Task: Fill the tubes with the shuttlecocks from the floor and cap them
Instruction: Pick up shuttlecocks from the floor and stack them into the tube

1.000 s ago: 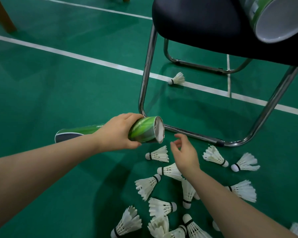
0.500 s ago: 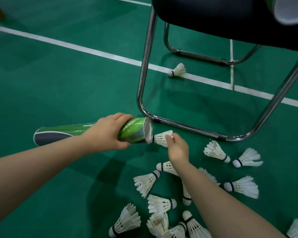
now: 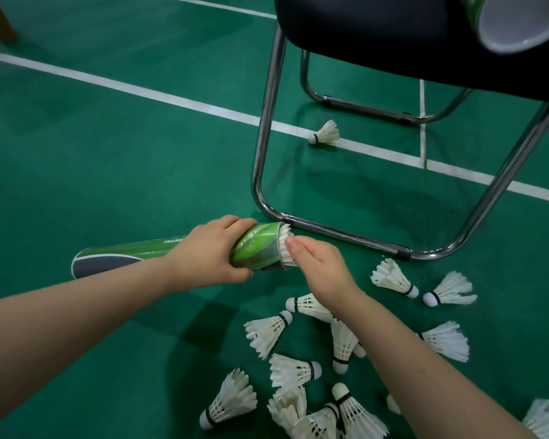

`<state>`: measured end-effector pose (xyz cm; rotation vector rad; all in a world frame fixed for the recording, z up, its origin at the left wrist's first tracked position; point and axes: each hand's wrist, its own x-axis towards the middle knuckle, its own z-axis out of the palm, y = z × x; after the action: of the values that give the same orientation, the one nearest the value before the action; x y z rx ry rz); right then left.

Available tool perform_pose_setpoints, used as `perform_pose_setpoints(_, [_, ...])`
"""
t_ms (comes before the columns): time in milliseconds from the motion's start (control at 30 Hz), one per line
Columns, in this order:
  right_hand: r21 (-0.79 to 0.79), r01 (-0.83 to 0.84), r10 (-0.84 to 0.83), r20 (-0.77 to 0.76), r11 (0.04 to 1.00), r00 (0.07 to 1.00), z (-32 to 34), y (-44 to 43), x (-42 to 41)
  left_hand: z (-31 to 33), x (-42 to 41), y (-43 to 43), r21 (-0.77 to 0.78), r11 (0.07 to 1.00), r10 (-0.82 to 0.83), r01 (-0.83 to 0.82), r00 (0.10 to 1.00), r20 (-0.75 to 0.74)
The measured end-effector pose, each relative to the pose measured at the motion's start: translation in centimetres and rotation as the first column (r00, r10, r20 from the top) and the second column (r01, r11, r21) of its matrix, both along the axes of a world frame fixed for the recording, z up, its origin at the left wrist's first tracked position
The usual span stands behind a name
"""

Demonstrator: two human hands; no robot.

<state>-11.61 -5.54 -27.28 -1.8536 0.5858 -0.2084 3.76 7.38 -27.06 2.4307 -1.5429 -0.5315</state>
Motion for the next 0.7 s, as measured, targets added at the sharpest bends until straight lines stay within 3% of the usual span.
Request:
perform_pose_setpoints(133, [0.312,-0.157,0.212,-0.152,0.937,0.965,1.2,0.4,0.3,0.0,-0.9,-0.3,-0.013,1.000,-0.022,0.022,1.000,-0.008])
perform_pose_setpoints(233, [0.434,-0.247,0.361,-0.203,0.866,0.910,1.3,0.2,0.2,-0.3,-1.8,-0.4,0.000,0.997,-0.079,0.079,0.997,-0.005])
perform_pose_setpoints(300, [0.460,-0.245,0.371,-0.204,0.853,0.906,1.2,0.3,-0.2,-0.5,-2.0,-0.4,0.009,0.995,-0.097,0.097,0.995,-0.002])
perform_pose_setpoints(367, [0.428,-0.166,0.274,-0.204,0.889,0.940,1.1,0.3,-0.4,-0.7,-2.2,-0.5,0.022,0.994,-0.103,0.103,0.995,0.010])
perform_pose_setpoints(433, [0.426,0.047,0.034,-0.182,0.904,0.983,0.1,-0.2,-0.7,-0.8,-2.5,-0.6,0.032,0.995,-0.099,0.099,0.995,0.016])
perform_pose_setpoints(500, [0.490,0.296,-0.257,-0.146,0.820,0.955,-1.2,-1.1,-1.4,-1.0,-2.9,-0.6,0.039,0.994,-0.099,0.098,0.995,0.020])
perform_pose_setpoints(533, [0.484,0.387,-0.359,-0.153,0.785,0.921,-1.8,-1.6,-1.9,-1.1,-3.0,-0.6,0.041,0.994,-0.100,0.099,0.995,0.025])
perform_pose_setpoints(600, [0.334,0.485,-0.431,-0.225,0.808,0.874,-3.5,-2.5,-3.3,-1.4,-3.2,-0.5,0.049,0.993,-0.106,0.104,0.994,0.036])
perform_pose_setpoints(700, [-0.055,0.346,-0.337,-0.410,0.937,0.848,-5.6,-2.8,-5.2,-1.7,-3.5,-0.5,0.060,0.992,-0.118,0.115,0.992,0.047])
